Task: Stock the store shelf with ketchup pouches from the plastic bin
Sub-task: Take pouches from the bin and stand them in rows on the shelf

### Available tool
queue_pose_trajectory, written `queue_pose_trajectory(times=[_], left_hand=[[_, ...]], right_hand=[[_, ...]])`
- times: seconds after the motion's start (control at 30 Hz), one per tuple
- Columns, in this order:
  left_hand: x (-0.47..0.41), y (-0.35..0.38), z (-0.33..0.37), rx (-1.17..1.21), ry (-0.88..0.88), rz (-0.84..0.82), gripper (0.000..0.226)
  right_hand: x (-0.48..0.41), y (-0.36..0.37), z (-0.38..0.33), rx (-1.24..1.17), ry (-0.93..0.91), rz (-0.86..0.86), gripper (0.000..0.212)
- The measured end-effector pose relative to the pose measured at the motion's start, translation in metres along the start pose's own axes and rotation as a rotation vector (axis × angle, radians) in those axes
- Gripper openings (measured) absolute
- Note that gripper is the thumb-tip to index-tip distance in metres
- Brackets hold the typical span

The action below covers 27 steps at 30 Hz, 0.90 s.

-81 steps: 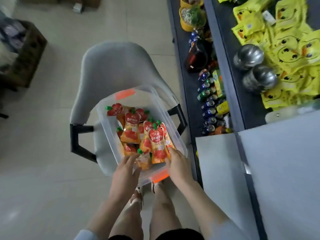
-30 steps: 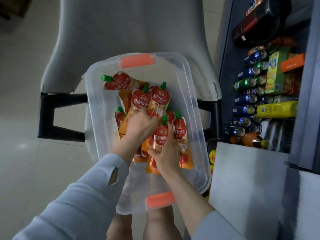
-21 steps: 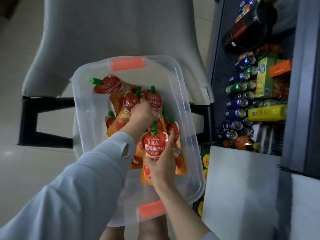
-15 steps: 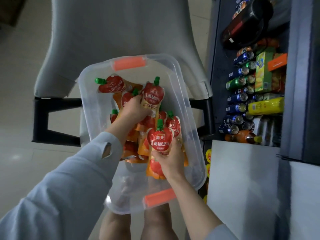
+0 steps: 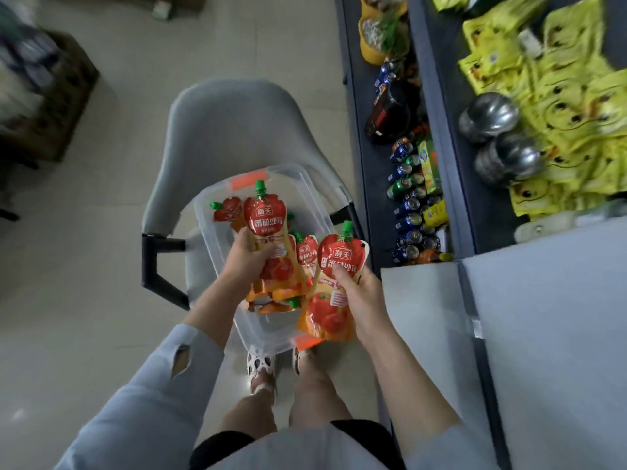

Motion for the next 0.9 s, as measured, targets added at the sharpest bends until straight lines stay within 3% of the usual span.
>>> queue_pose_trajectory(times=[0.2, 0.37, 0.5, 0.73, 0.9], left_hand=[[0.088, 0.049, 0.061, 0.090, 0.094, -0.207, 0.028], [0.150, 0.116, 0.096, 0.032, 0.195, -0.436, 0.029], [0.200, 0.178, 0.118, -0.042, 0.268, -0.601, 0.014], [0.292, 0.289, 0.152, -0.148, 0.472, -0.878, 0.021], [0.354, 0.366, 0.170, -0.204, 0.594, -0.972, 0.025]], right_hand=[[0.084, -0.068, -0.042, -0.146, -0.116, 0.169, 0.024], [0.151, -0.136, -0.064, -0.235, -0.236, 0.358, 0.019], [0.206, -0.194, -0.080, -0.282, -0.344, 0.506, 0.018], [0.306, -0.304, -0.106, -0.307, -0.484, 0.782, 0.011], [0.384, -0.389, -0.119, -0.237, -0.535, 0.967, 0.012]])
Point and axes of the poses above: each hand's wrist, its own x-axis away from the middle knuckle, its own y-axis out of the palm, z = x × y, the point moved 10 cm from there along -x, towards the middle knuckle, and after that the axes turned 1 degree about -z, right-handed, at the moved point
